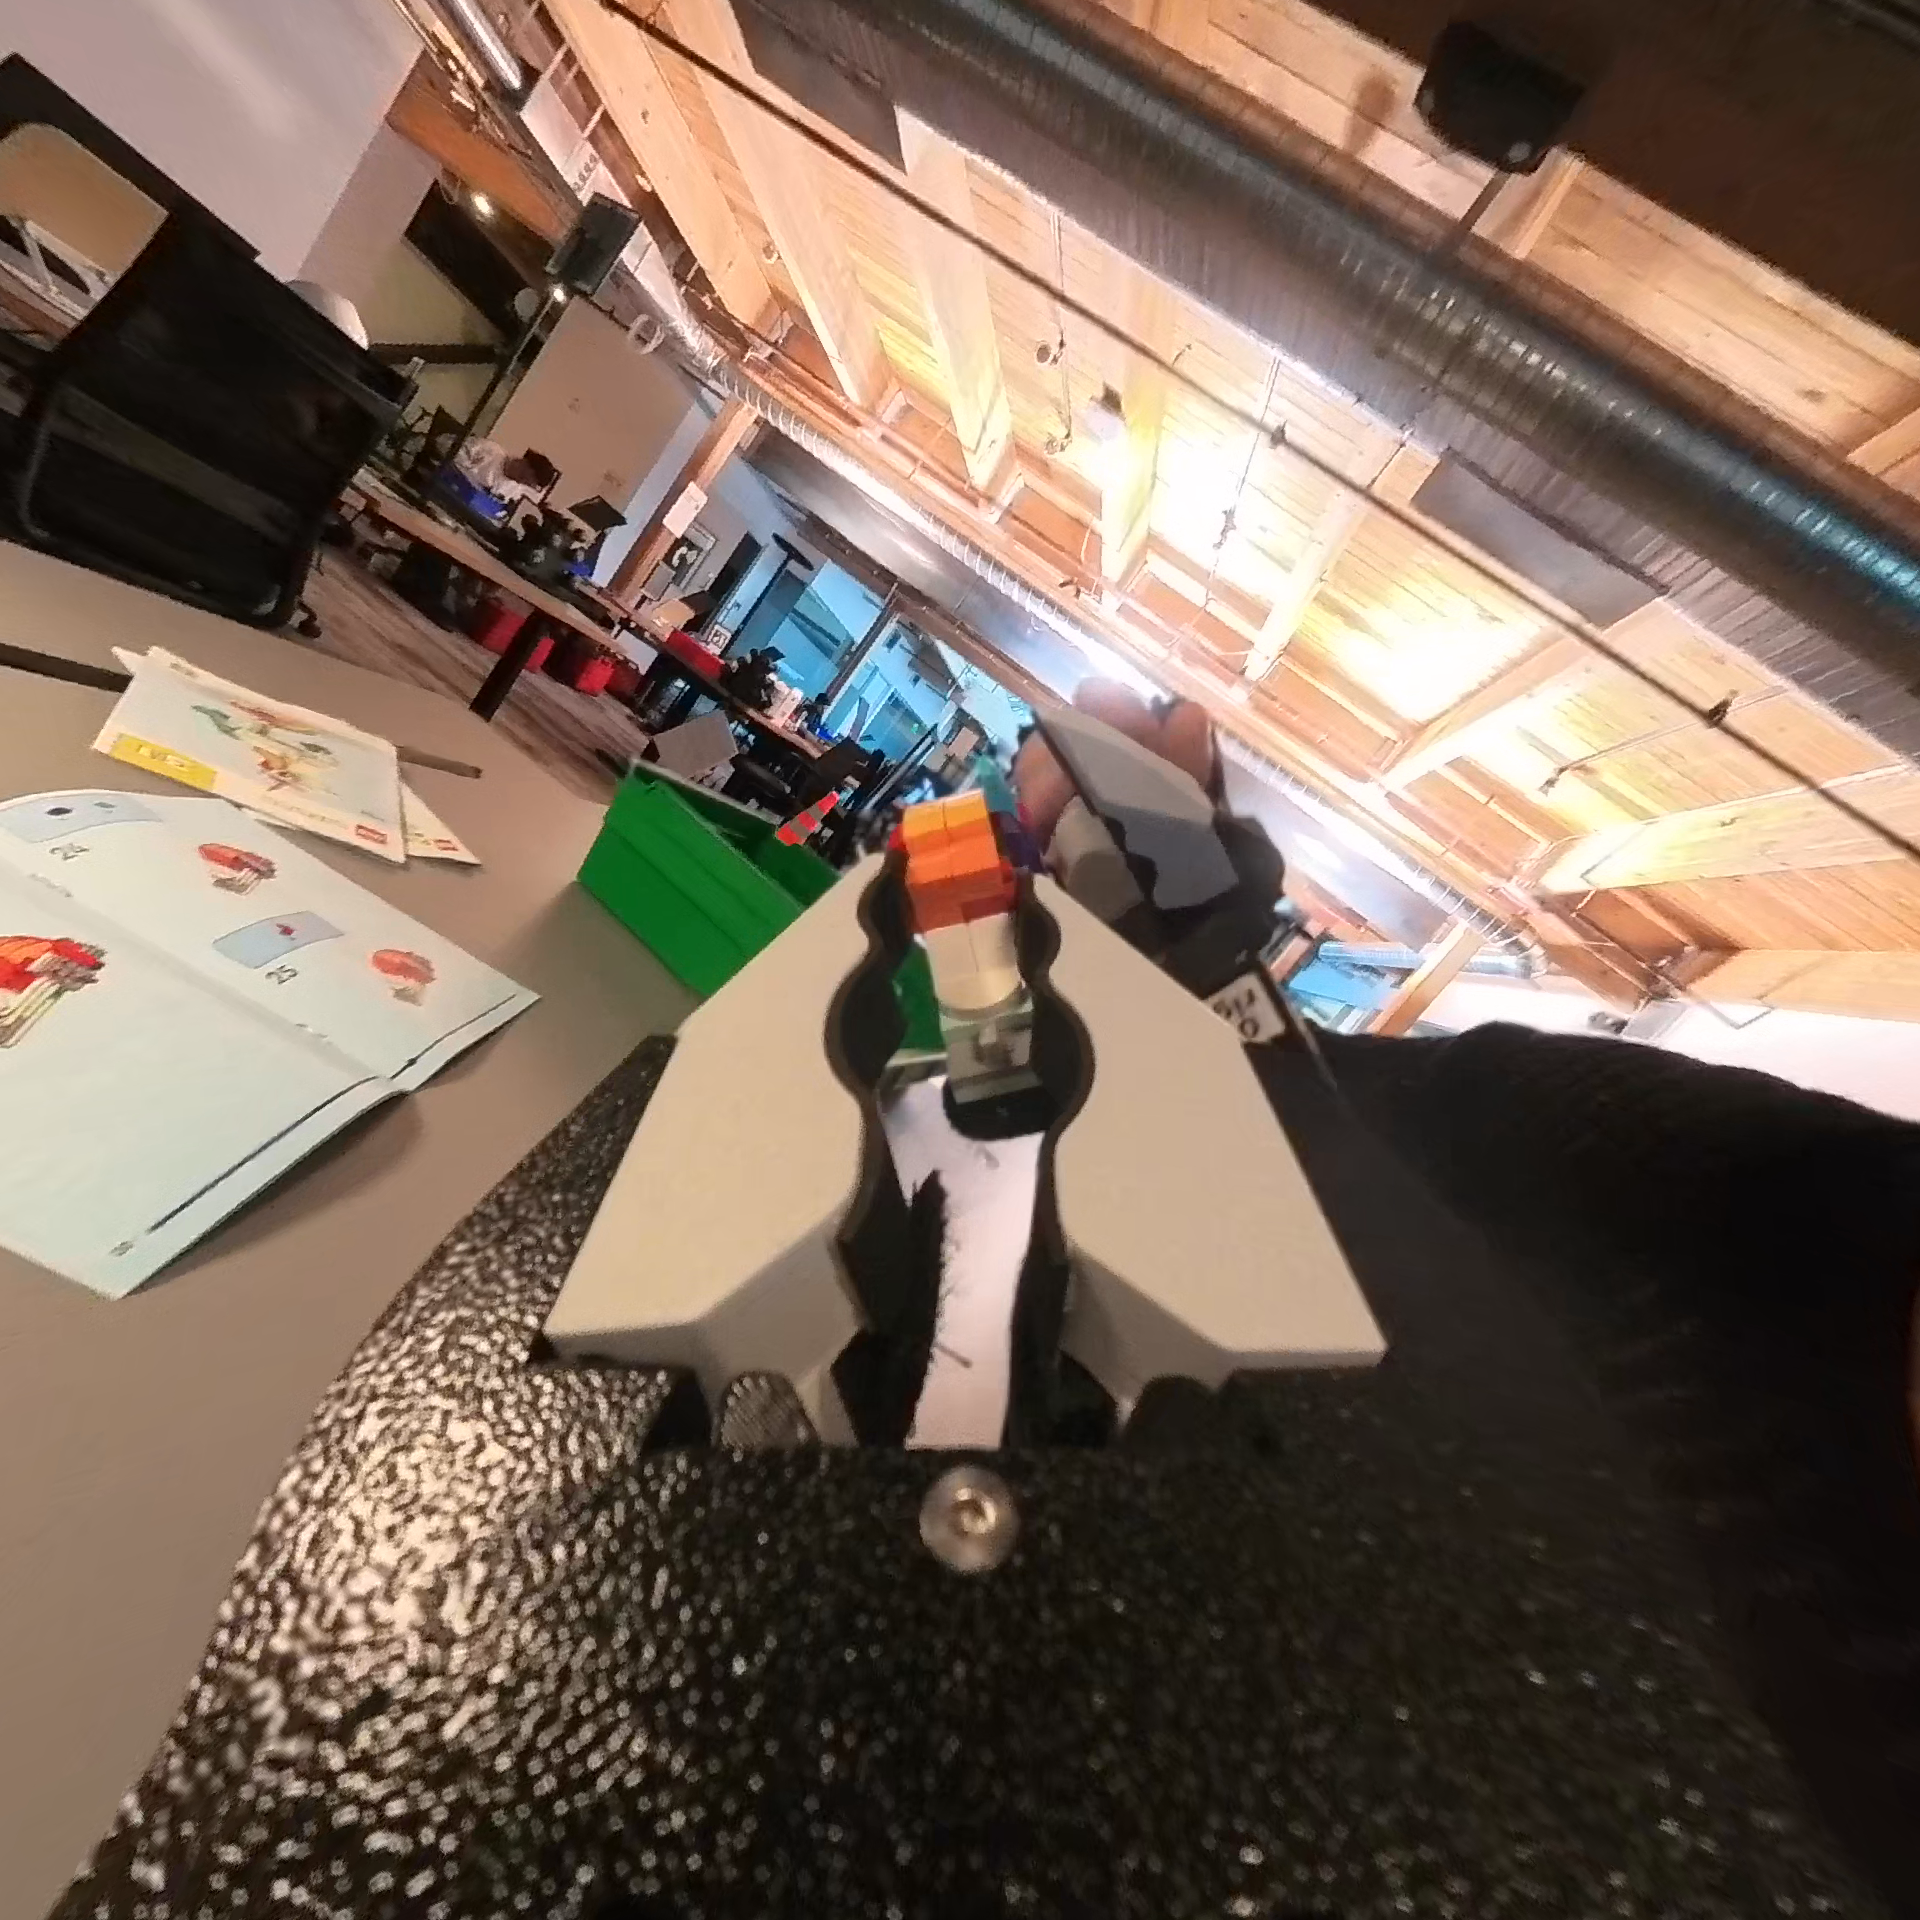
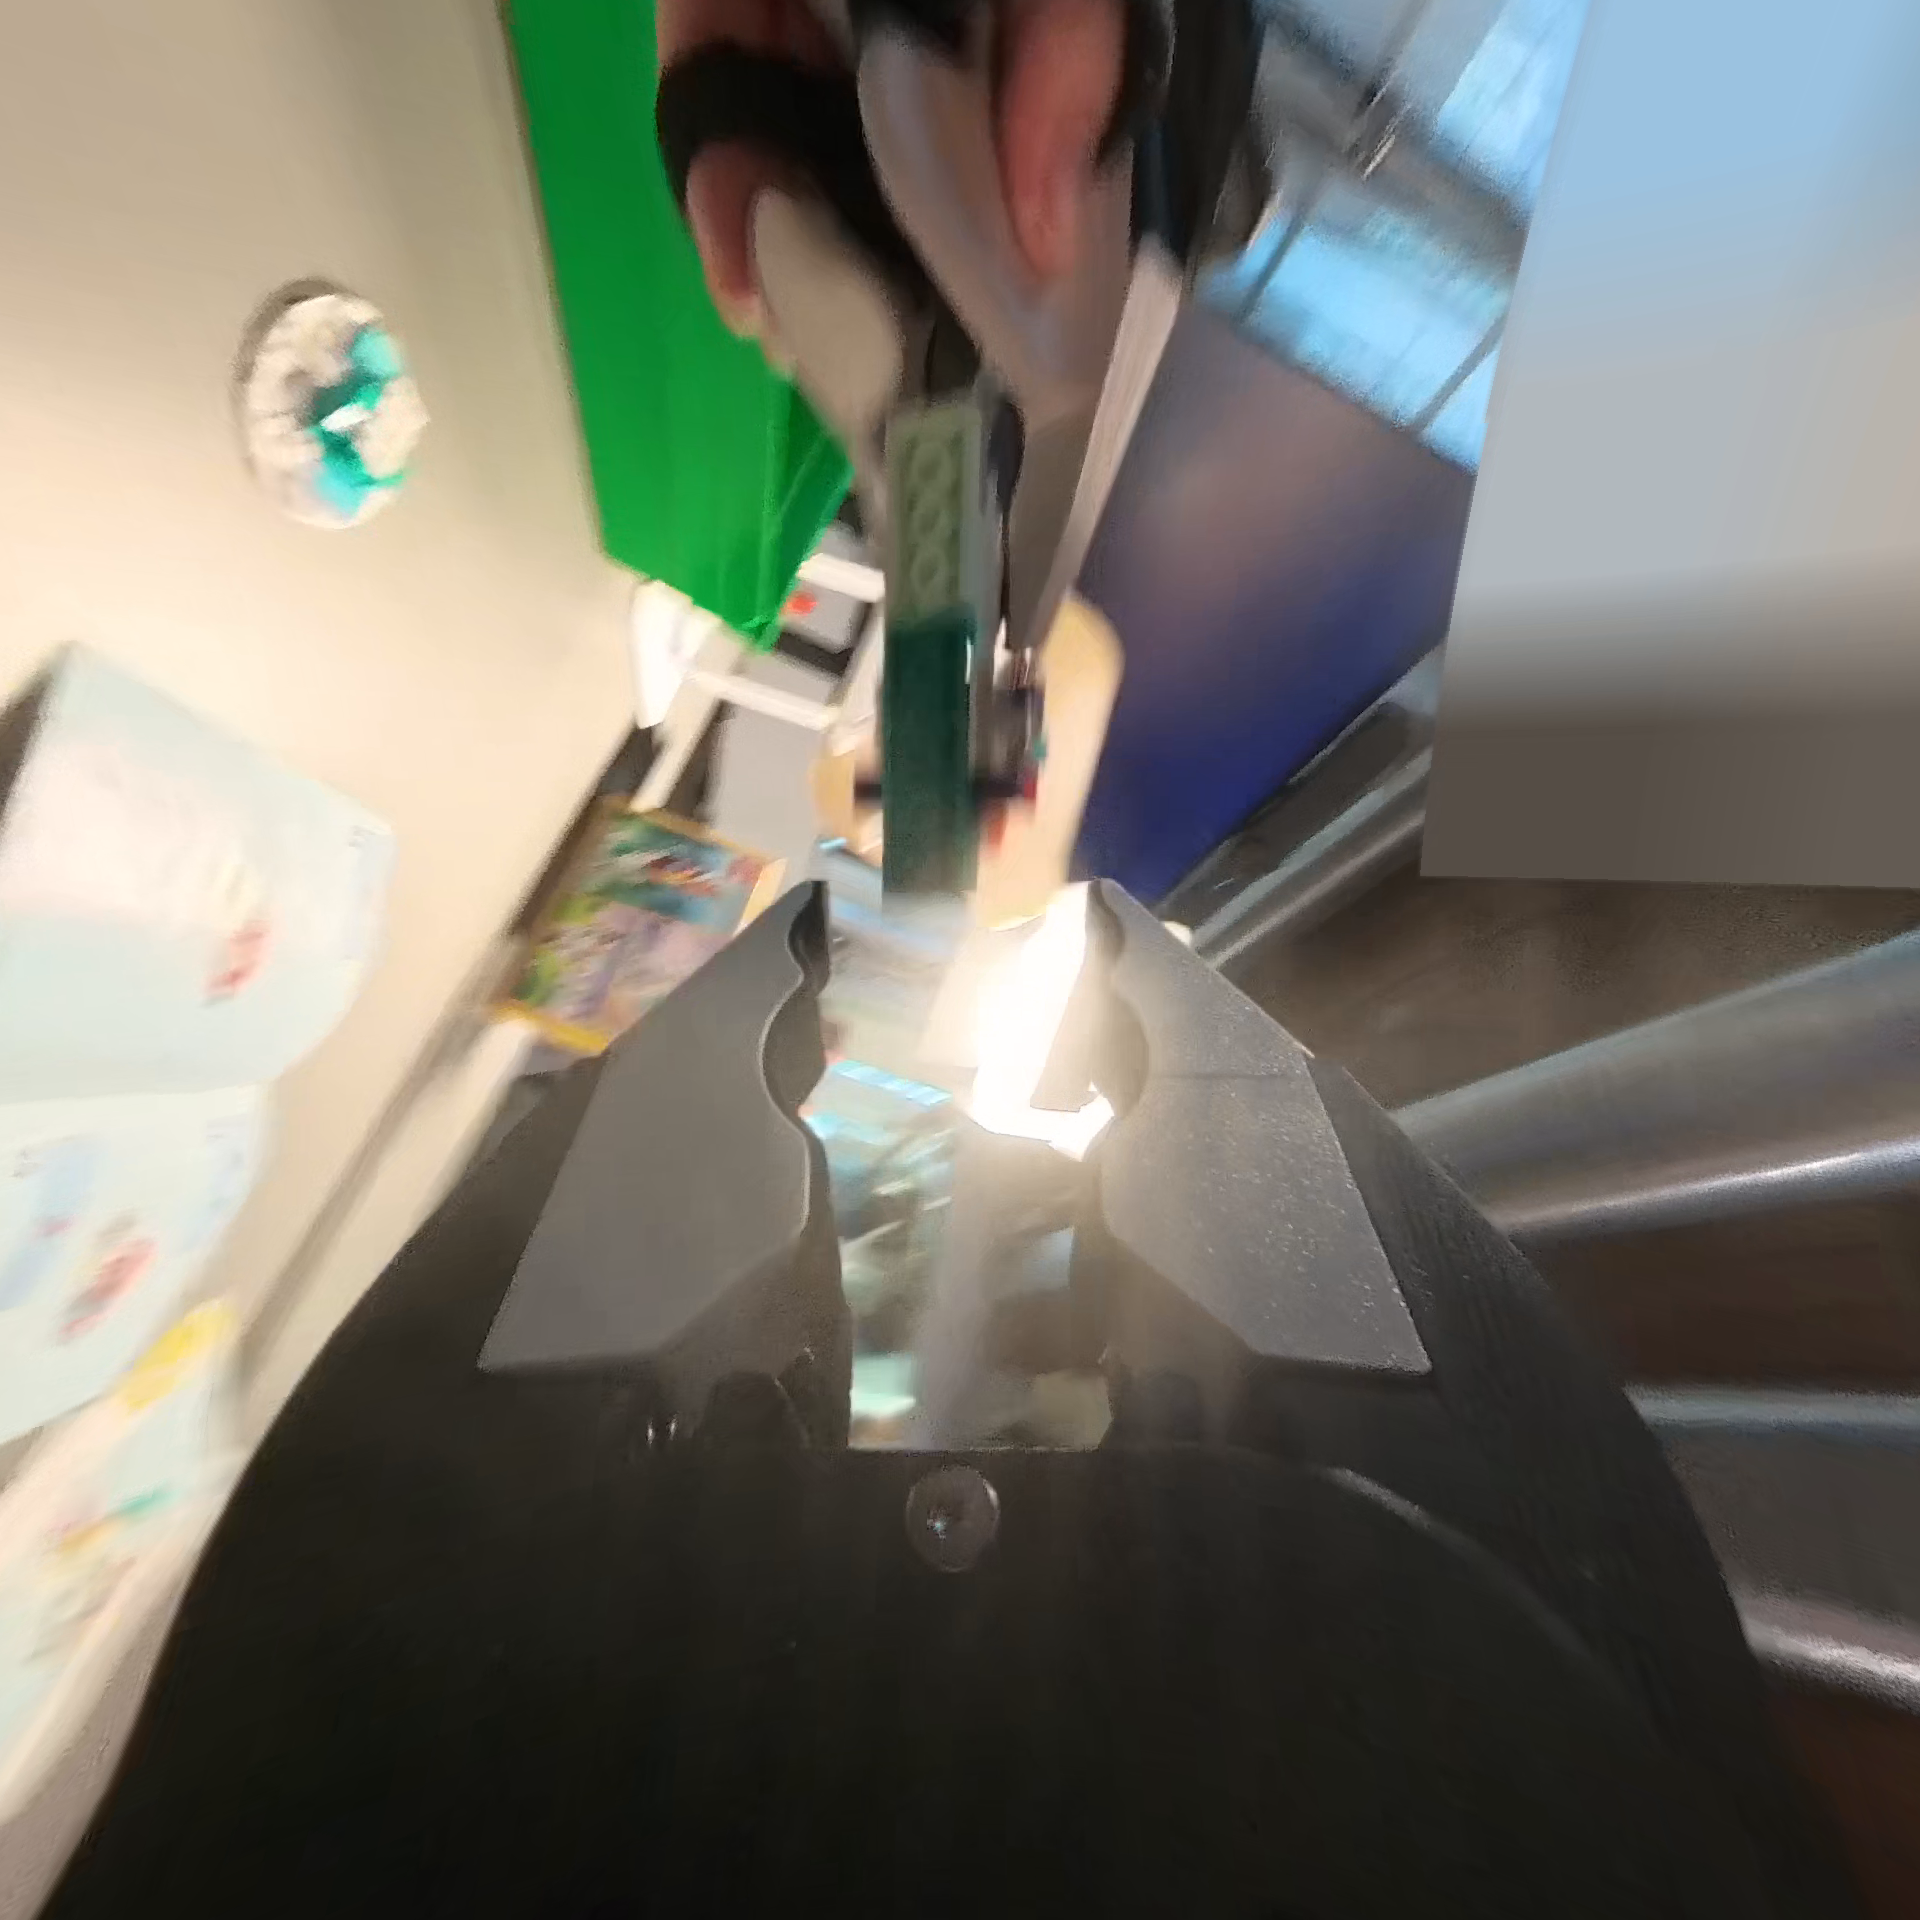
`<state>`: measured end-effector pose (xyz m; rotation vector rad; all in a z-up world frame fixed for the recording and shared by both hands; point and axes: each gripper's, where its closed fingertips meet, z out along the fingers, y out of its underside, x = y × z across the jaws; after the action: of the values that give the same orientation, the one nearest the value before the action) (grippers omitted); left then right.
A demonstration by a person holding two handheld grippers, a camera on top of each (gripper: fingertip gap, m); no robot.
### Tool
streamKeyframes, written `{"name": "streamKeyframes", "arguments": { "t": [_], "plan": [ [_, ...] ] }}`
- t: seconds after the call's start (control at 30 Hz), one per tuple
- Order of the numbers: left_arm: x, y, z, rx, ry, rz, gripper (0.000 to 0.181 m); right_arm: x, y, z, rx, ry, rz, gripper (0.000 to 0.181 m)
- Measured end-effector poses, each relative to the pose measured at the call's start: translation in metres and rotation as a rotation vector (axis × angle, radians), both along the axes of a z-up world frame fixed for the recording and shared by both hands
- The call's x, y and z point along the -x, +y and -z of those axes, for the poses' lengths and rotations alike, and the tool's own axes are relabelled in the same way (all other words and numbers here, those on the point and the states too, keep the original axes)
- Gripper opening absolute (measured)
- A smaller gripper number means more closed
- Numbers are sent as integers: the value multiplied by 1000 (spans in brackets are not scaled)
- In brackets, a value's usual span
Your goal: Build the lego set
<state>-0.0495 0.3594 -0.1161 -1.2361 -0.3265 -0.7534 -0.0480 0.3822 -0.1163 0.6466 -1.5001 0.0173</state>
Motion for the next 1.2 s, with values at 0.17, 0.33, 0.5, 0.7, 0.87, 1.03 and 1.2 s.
{"name": "streamKeyframes", "arguments": {
  "t": [0.17, 0.33, 0.5, 0.7, 0.87, 1.03, 1.2],
  "plan": [
    [-1, 6, 42, 133, 228, -1, 17, 2, 32, 44, 489, -533, 112, 45],
    [-2, 14, 84, 282, 495, -17, 17, -16, 15, 80, 979, -1172, 52, 33],
    [-1, 24, 110, 377, 567, 16, 17, -9, 3, 98, 1114, -1341, 26, 26],
    [3, 31, 122, 407, 540, 67, 17, -8, 8, 115, 1093, -1417, 22, 17],
    [5, 36, 128, 412, 502, 110, 17, -4, 11, 114, 1111, -1431, -13, 16],
    [10, 43, 137, 431, 474, 153, 17, -9, 27, 114, 1168, -1408, -67, 18],
    [11, 62, 144, 472, 360, 231, 18, -4, 43, 121, 1245, -1382, -130, 21]
  ]
}}
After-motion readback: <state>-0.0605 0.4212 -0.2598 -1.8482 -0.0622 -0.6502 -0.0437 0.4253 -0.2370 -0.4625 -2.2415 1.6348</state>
